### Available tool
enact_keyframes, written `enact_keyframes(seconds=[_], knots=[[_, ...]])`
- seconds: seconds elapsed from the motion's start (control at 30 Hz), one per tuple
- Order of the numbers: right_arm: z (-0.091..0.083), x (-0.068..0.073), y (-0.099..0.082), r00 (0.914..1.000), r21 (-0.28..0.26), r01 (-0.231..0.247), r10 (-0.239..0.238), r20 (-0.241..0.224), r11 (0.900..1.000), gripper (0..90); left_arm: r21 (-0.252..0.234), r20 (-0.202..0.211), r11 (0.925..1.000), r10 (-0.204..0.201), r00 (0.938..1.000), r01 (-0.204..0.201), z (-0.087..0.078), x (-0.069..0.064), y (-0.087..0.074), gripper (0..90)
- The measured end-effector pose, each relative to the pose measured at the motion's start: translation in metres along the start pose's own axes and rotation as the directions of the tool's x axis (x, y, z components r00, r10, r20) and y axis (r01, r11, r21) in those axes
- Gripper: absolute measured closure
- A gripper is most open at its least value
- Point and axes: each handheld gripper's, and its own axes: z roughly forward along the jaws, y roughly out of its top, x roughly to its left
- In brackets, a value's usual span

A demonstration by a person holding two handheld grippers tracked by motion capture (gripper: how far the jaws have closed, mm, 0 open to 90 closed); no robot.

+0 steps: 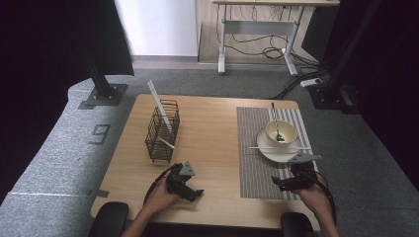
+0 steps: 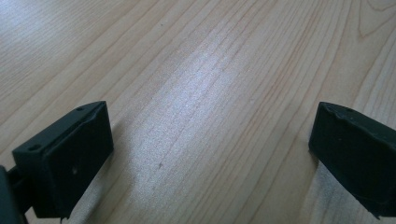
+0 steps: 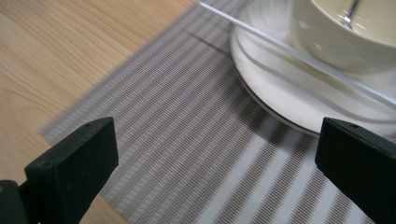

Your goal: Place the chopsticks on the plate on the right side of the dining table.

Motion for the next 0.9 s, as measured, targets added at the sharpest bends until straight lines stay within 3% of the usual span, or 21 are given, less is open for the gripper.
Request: enact_keyframes(seconds=[0.13, 0.33, 0.53, 0.73, 0.9], knots=[[0.0, 0.01, 0.011, 0.9996, -0.007, -0.008, 0.008, -0.026, 0.9999, 0.0, -0.001, 0.0, 1.0, 0.001, 1.0, -0.001, 0.0, 0.0, 0.0, 0.0], [0.006, 0.031, 0.036, 0.9968, -0.008, 0.045, -0.045, -0.066, 0.999, 0.0, 0.0, 0.002, 1.0, 0.003, 1.0, -0.003, 0.0, 0.0, 0.0, 0.0], [0.013, 0.04, 0.051, 0.9946, 0.002, 0.05, -0.05, -0.091, 0.9987, 0.0, 0.002, 0.004, 1.0, 0.003, 1.0, -0.003, -0.001, 0.0, -0.001, 0.0], [0.023, 0.052, 0.067, 0.9892, 0.009, 0.102, -0.101, -0.106, 0.9947, 0.0, 0.003, 0.003, 1.0, 0.002, 1.0, -0.002, -0.001, 0.0, -0.001, 0.0], [0.031, 0.061, 0.079, 0.9864, 0.002, 0.097, -0.096, -0.133, 0.9953, 0.0, 0.002, 0.001, 1.0, 0.0, 1.0, 0.0, -0.001, 0.0, -0.001, 0.0]])
